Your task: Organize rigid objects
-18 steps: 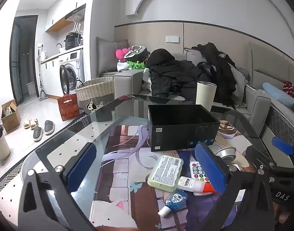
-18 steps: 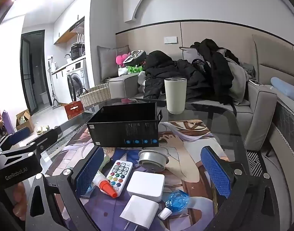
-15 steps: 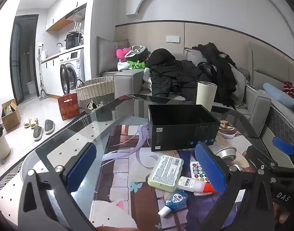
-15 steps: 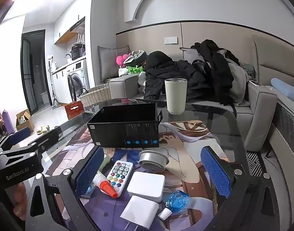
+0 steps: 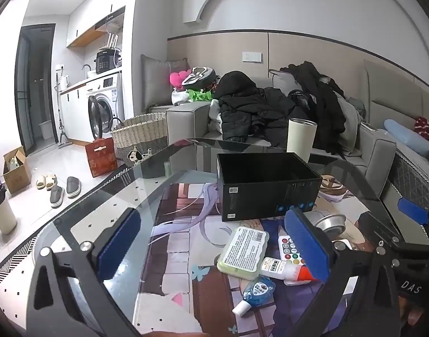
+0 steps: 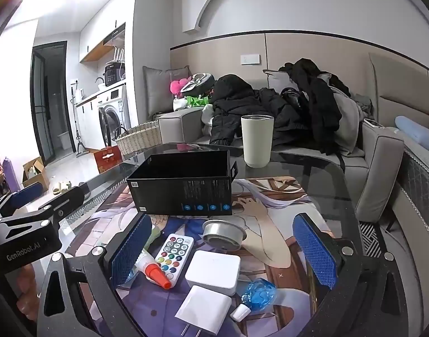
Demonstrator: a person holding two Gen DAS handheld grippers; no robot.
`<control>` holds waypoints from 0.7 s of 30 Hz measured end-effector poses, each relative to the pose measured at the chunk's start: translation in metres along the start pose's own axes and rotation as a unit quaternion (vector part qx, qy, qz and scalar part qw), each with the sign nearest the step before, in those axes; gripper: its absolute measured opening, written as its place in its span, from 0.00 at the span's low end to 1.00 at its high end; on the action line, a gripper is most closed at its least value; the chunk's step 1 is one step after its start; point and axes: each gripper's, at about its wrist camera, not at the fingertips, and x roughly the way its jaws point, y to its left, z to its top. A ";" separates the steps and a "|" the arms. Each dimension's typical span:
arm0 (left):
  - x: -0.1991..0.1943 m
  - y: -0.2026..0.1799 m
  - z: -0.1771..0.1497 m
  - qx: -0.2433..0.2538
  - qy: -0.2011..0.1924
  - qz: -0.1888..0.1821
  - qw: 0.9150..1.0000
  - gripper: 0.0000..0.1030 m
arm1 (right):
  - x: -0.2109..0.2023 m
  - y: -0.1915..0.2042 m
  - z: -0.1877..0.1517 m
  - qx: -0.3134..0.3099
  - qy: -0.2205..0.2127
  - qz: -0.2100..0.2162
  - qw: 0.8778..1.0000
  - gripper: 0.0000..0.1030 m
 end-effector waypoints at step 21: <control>0.006 0.000 -0.005 0.006 0.003 0.003 1.000 1.00 | 0.009 -0.001 0.000 -0.003 0.019 0.001 1.000 1.00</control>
